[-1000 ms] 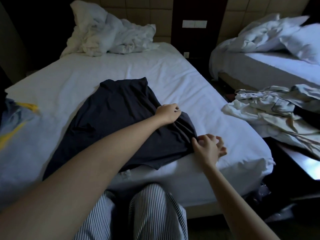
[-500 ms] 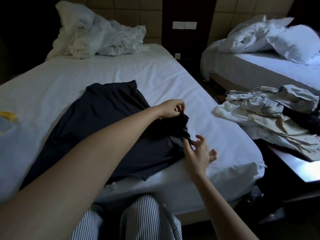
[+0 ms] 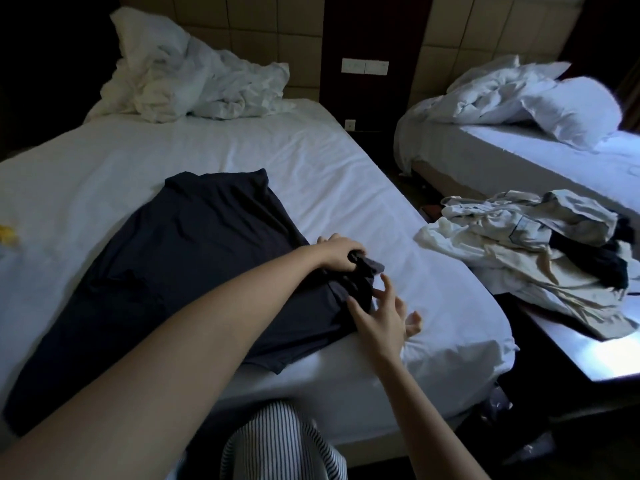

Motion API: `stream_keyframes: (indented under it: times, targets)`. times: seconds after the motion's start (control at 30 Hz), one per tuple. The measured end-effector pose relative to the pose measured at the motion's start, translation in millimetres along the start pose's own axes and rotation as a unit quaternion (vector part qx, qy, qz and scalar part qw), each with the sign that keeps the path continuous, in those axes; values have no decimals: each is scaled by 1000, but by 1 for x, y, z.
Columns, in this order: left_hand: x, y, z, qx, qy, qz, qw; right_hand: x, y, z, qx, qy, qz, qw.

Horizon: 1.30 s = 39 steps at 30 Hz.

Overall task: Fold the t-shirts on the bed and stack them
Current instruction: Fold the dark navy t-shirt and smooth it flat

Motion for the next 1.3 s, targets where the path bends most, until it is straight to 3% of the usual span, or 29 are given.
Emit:
stream_keyframes:
  times: [0.13,0.3,0.4,0.47,0.5,0.57,0.67,0.7,0.83,0.9,0.97,1.07,1.2,1.3]
  targets:
    - [-3,-13,12,11,7,46,999,2,-1,-1,-24,10,-27,999]
    - [44,-72,19,-24,96,139,985,2,-1,-11,45,-37,-42,997]
    - [87,-94,-7,-137,155,226,952,8,5,-22,110,-137,-46,983]
    - [125,-92,-26,-239,221,291,900,21,12,-34,147,-246,-41,957]
    - [143,-86,-39,-271,241,299,883,28,18,-38,168,-297,-52,939]
    - [170,-65,-67,-324,238,249,881,37,30,-40,204,-366,-91,904]
    - [190,-33,-115,-361,140,72,919,39,35,-40,203,-386,-155,886]
    - [194,-33,-124,-345,105,64,931,39,36,-39,204,-382,-173,885]
    - [191,-57,-109,-111,12,242,964,41,41,-37,227,-378,-201,875]
    - [174,-51,-97,-7,-64,246,967,42,42,-37,237,-377,-201,872]
    - [156,-31,-92,11,-151,185,971,42,41,-37,238,-377,-201,872]
    - [147,-10,-99,-5,-253,146,956,43,42,-37,242,-378,-203,870]
    - [164,-19,-126,39,-378,247,891,44,41,-38,242,-389,-191,868]
    - [164,-9,-139,46,-390,195,899,46,42,-41,242,-410,-184,860]
Point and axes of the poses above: each hand's wrist, its own x-axis away from the middle knuckle, its own y-axis out of the palm, z = x × y, the point moved 8 cm from there along -x, towards the middle knuckle, and after that the axes turned 7 degrees about -x, right-handed, at the moved point
